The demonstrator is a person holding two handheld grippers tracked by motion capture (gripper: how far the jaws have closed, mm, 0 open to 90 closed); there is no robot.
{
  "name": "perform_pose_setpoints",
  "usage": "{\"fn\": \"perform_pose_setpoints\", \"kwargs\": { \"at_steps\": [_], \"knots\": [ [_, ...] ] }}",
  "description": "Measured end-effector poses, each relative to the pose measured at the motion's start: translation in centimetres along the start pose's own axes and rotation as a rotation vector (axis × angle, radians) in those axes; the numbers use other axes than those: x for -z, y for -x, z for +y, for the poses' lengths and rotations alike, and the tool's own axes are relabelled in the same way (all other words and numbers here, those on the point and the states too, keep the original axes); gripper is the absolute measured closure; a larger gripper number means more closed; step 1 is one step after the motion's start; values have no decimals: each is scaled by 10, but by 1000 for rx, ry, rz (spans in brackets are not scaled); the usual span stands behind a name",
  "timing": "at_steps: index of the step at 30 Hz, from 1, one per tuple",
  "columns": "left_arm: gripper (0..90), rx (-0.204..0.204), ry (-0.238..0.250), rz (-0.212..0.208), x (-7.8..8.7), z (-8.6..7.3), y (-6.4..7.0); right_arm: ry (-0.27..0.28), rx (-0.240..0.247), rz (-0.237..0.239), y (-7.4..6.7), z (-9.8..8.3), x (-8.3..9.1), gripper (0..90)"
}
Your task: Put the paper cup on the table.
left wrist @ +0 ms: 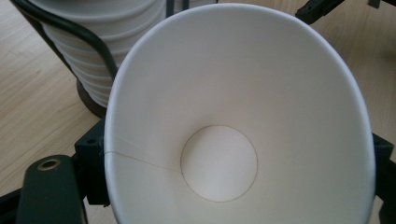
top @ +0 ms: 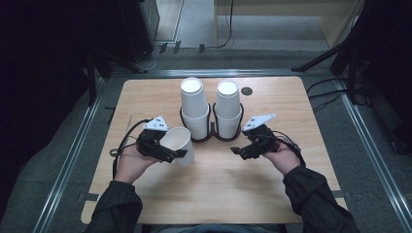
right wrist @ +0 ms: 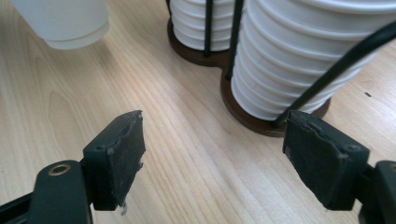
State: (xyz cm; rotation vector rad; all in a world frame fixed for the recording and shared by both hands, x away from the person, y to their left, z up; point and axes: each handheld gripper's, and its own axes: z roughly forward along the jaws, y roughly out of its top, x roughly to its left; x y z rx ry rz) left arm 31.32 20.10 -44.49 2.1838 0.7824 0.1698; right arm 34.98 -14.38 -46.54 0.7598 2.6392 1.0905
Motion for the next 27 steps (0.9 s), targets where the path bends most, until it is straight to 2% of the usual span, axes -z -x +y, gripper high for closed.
{"fn": "perform_pose_setpoints", "kwargs": {
  "at_steps": [3, 5, 7, 11, 16, 21, 27],
  "knots": [
    [154, 15, -3, 5, 2, -3, -5, 13, -18, 1, 3, -1, 1, 209],
    [154, 27, -8, 30, 3, -5, -9, 14, -28, 4, 5, -1, 1, 209],
    [154, 36, -6, 36, 5, -7, -13, 21, -42, 17, 6, -1, 2, 210],
    [155, 48, 8, 36, 10, -12, -20, 20, -40, 14, 7, -1, 1, 209],
    [154, 82, 8, 55, 15, -18, -33, 9, -36, 23, 7, -2, 0, 210],
    [154, 94, -7, 93, 21, -24, -43, 2, -33, 27, 8, -3, -1, 209],
    [150, 103, 3, 122, 28, -26, -53, -4, -43, 36, 9, -6, -1, 209]
  ]
}}
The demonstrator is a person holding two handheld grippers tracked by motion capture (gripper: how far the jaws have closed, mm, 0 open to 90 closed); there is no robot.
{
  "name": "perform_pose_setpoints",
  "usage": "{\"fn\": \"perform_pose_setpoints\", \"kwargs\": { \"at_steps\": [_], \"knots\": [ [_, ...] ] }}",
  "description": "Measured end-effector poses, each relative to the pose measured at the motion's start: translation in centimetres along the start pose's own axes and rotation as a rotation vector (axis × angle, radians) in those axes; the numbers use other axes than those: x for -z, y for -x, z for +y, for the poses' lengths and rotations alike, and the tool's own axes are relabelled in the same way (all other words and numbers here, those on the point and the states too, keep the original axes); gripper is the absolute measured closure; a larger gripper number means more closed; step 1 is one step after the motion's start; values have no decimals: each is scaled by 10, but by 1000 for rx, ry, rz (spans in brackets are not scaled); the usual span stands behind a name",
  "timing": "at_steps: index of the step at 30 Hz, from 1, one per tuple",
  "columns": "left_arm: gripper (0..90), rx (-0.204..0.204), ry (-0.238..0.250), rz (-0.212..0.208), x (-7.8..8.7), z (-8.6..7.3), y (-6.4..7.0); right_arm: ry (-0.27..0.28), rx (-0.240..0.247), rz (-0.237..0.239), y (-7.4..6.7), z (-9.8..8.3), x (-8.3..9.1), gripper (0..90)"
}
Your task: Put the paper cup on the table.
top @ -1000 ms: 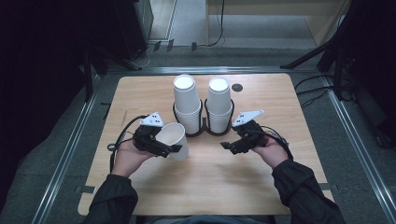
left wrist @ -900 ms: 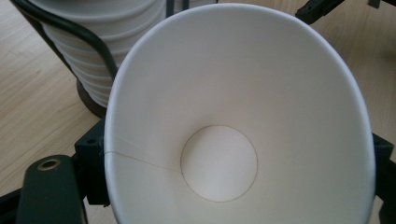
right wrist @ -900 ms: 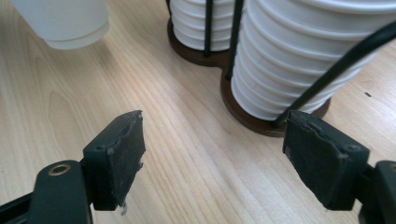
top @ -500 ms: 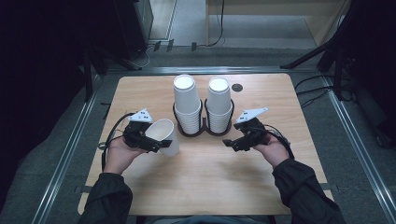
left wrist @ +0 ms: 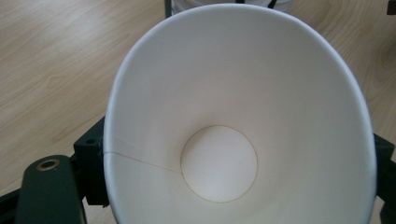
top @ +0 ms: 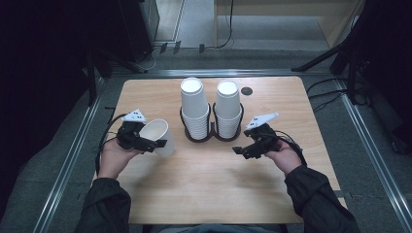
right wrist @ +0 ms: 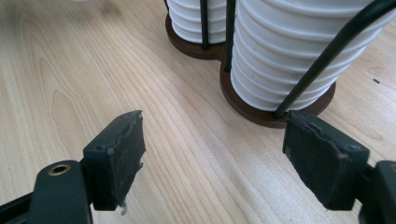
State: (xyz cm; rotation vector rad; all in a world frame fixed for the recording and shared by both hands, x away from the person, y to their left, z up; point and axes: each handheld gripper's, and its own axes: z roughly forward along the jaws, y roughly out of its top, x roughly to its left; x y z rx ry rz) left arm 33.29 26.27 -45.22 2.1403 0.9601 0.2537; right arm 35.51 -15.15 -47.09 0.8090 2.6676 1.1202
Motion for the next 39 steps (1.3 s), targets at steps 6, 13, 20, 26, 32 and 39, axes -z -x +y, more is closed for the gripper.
{"fn": "perform_pose_setpoints", "kwargs": {
  "at_steps": [6, 13, 20, 26, 32, 39],
  "knots": [
    [151, -5, -4, 34, 0, -5, -15, -3, -9, 0, 3, -4, 0, 209],
    [149, 14, -16, 67, -3, -5, -32, -27, 0, -20, 3, -8, -2, 209],
    [141, 45, -17, 100, 1, -2, -48, -29, -13, 12, 5, -14, -1, 209],
    [132, 102, 12, 121, 3, 5, -60, -33, -38, 5, 10, -19, 0, 209],
    [127, 107, 5, 162, -5, 7, -73, -33, -49, -10, 11, -25, 4, 209],
    [112, 140, -26, 173, -16, 5, -82, -38, -61, -25, 11, -30, 9, 209]
  ]
}}
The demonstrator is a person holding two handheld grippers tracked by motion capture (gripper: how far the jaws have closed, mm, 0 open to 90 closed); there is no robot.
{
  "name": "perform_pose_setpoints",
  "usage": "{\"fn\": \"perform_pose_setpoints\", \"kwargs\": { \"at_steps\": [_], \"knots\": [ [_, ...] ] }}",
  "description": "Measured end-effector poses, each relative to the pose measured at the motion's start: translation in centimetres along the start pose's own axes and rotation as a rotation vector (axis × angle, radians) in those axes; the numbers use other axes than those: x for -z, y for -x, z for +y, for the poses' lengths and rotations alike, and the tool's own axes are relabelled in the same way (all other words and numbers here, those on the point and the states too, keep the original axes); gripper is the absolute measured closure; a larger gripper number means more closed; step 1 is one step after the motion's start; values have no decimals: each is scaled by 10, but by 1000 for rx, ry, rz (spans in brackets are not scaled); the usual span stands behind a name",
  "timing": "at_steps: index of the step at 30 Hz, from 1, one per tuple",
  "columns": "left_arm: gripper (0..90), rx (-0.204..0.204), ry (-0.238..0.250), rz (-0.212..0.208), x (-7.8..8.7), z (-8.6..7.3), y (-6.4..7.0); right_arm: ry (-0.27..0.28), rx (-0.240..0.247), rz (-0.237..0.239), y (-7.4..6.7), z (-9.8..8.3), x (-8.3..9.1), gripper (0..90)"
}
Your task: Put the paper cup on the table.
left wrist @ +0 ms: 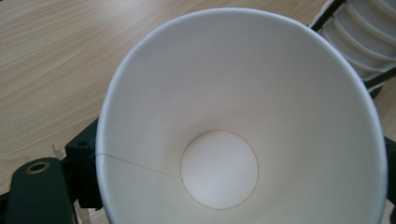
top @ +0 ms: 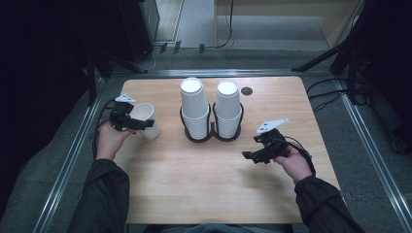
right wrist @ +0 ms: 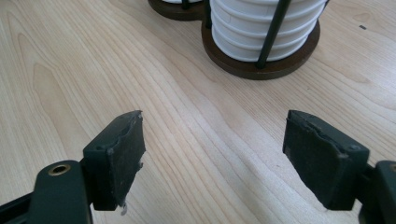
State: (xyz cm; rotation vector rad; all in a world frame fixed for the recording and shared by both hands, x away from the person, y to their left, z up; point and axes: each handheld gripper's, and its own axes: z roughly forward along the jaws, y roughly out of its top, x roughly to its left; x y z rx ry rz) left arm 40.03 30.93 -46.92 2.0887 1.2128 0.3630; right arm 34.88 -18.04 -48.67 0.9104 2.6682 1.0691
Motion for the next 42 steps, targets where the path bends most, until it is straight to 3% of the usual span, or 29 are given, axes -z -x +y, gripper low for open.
{"fn": "perform_pose_setpoints", "kwargs": {
  "at_steps": [4, 14, 18, 23, 37, 39, 42],
  "knots": [
    [106, 34, 0, 4, -5, -1, -5, 0, -7, -2, 1, -2, 2, 210],
    [87, 30, 10, 49, -8, -7, -7, -9, 8, 21, -2, 0, -1, 213],
    [39, 7, 22, 18, -7, -7, -5, -7, 7, 25, -2, 0, -1, 221],
    [15, 11, 19, 1, -9, -8, -6, -11, 13, 43, -3, 1, 0, 221],
    [0, 26, 13, -24, -7, -5, -5, -14, 23, 39, -3, 1, -1, 224],
    [0, 41, 0, -33, -8, -6, -6, -14, 25, 42, -4, 1, -1, 224],
    [0, 29, -17, -21, -8, -5, -5, -17, 25, 40, -4, 1, -1, 224]
  ]
}}
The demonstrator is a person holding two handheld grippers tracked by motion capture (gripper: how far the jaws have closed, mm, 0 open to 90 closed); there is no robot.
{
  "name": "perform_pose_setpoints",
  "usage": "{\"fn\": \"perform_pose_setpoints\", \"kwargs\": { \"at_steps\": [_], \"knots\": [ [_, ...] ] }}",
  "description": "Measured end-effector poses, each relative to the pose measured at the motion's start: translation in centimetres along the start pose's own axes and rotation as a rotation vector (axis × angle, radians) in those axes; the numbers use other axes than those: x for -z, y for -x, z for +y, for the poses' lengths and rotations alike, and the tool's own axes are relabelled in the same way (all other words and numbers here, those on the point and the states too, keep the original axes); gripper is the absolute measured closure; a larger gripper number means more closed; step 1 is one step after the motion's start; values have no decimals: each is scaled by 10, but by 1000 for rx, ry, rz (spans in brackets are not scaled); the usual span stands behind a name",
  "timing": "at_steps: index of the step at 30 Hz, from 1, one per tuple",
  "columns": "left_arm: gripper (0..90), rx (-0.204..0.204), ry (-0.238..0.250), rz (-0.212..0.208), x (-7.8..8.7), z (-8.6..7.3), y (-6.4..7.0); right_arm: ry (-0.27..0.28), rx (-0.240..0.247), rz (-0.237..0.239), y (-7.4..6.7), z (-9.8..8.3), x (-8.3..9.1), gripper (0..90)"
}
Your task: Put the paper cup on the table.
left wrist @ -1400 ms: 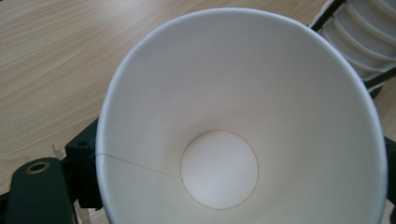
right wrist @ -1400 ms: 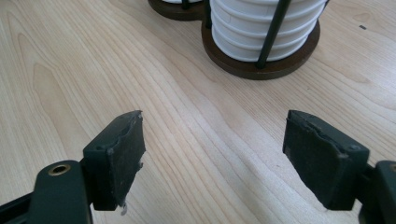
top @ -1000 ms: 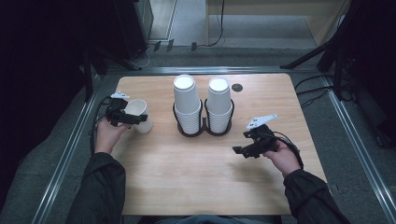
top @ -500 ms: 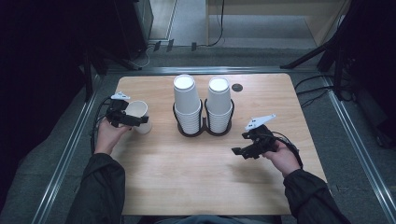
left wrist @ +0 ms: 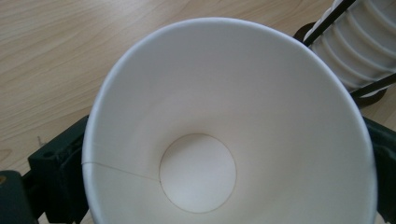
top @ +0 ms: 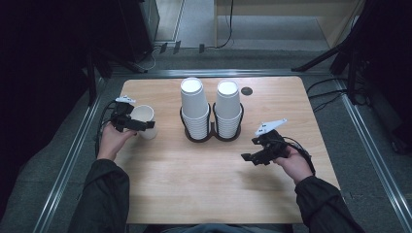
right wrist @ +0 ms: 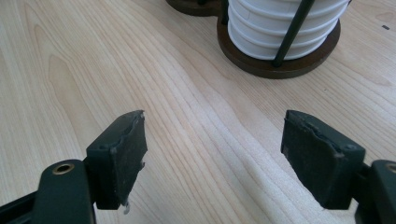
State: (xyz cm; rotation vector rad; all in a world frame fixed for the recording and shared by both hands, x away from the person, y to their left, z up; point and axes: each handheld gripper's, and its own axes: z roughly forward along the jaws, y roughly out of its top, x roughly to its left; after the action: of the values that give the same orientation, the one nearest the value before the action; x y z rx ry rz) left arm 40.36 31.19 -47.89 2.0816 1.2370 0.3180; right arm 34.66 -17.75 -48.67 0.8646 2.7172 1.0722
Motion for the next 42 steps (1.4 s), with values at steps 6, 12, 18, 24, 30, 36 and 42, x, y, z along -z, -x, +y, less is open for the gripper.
{"fn": "perform_pose_setpoints", "kwargs": {
  "at_steps": [6, 12, 18, 24, 30, 36, 42],
  "knots": [
    [0, 11, 3, -10, 5, 2, 0, -9, 6, -1, -1, -1, 1, 224],
    [0, -11, 9, 4, 13, 7, 4, -10, 8, -1, -1, -1, 1, 224],
    [0, -13, 18, 10, 25, 12, 7, -12, 14, 2, -1, -1, 1, 225],
    [0, -13, 38, 11, 43, 13, 6, -11, 3, 8, 0, -1, 2, 225],
    [0, -28, 65, 35, 57, 17, 10, -12, 4, 8, 0, -2, 2, 224],
    [59, -31, 44, 30, 63, 21, 18, -6, 0, 4, 2, -3, 4, 224],
    [59, -70, 26, 19, 60, 23, 29, 7, -4, 3, 4, -1, 5, 225]
  ]
}}
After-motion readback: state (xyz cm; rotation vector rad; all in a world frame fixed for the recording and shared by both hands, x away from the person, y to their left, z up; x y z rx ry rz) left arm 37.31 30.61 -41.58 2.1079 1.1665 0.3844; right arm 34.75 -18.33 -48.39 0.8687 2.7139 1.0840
